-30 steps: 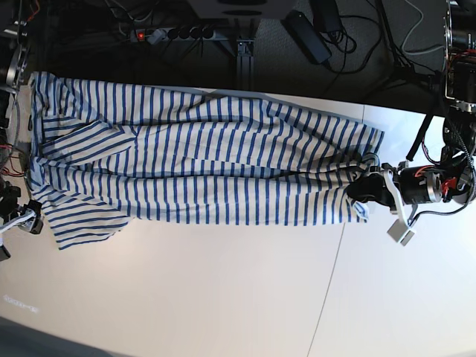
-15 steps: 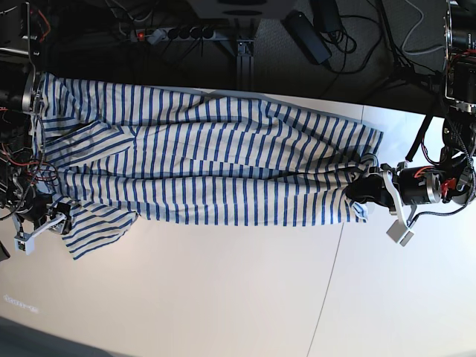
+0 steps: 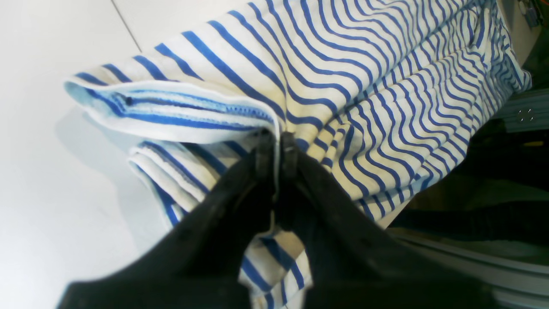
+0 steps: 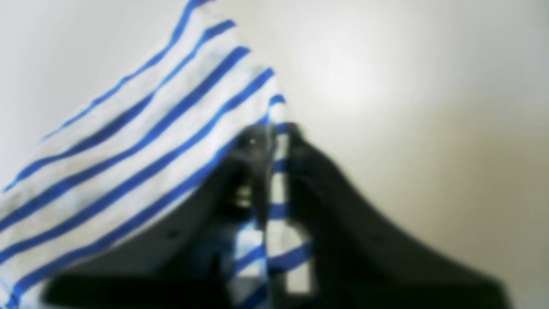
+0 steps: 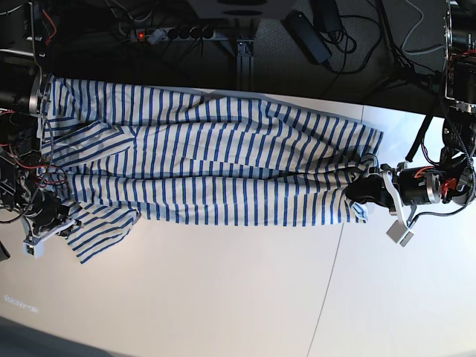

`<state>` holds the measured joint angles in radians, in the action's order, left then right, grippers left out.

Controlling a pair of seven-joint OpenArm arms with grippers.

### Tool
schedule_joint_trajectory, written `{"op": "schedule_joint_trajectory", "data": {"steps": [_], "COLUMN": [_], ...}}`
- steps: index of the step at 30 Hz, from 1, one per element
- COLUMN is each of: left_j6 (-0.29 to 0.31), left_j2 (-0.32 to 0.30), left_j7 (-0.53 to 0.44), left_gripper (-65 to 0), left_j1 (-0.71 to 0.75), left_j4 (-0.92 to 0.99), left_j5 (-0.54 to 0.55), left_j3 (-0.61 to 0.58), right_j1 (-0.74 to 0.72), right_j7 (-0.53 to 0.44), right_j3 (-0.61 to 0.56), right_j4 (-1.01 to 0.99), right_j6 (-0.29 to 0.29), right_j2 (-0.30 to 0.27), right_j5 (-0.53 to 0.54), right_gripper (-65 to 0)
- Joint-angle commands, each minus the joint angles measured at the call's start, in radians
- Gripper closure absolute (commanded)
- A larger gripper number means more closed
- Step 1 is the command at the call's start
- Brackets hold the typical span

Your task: Fold the T-shirt properly

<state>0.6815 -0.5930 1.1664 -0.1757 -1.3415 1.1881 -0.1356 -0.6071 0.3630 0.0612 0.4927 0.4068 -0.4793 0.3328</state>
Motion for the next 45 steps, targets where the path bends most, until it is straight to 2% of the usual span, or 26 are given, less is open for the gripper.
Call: {"op": "schedule_joint_trajectory", "data": {"steps": [1, 6, 9, 12, 16, 24, 33, 39, 45], "left_j6": [0.017, 0.017, 0.017, 0.017, 0.017, 0.017, 0.017, 0.017, 0.017], "left_j2": [-0.016, -0.016, -0.016, -0.016, -0.016, -0.016, 0.0, 0.018, 0.025], "left_j7": [-0.012, -0.019, -0.018, -0.019, -0.026, -0.042, -0.04, -0.04, -0.038], "left_gripper": [0.0, 0.0, 0.0, 0.0, 0.0, 0.0, 0.0, 0.0, 0.0], "left_j1": [-0.024, -0.024, -0.024, -0.024, -0.024, -0.023, -0.023, -0.023, -0.023], "left_j4": [-0.014, -0.014, -0.014, -0.015, -0.015, -0.015, -0.015, -0.015, -0.015], "left_j5": [0.02, 0.019, 0.019, 0.02, 0.019, 0.003, 0.003, 0.003, 0.003], "left_j3": [0.009, 0.009, 0.009, 0.009, 0.009, 0.009, 0.009, 0.009, 0.009], "right_j1": [-0.008, -0.008, -0.007, 0.014, 0.11, 0.371, 0.677, 0.829, 0.922], "right_j7": [0.036, 0.012, 0.06, 0.126, 0.147, 0.192, 0.216, 0.218, 0.217], "right_j3": [-0.001, 0.0, 0.0, 0.0, 0.0, 0.013, 0.229, 0.344, 0.42], "right_j4": [0.001, 0.036, 0.094, 0.197, 0.413, 0.837, 1.111, 1.198, 1.241], "right_j6": [0.069, 0.069, 0.07, 0.073, 0.092, 0.094, 0.095, 0.096, 0.096], "right_j2": [-0.005, -0.008, -0.008, -0.012, -0.039, -0.084, -0.089, -0.088, -0.088], "right_j5": [-0.019, -0.019, -0.005, 0.064, 0.199, 0.229, 0.278, 0.336, 0.35], "right_gripper": [0.0, 0.0, 0.0, 0.0, 0.0, 0.0, 0.0, 0.0, 0.0]}}
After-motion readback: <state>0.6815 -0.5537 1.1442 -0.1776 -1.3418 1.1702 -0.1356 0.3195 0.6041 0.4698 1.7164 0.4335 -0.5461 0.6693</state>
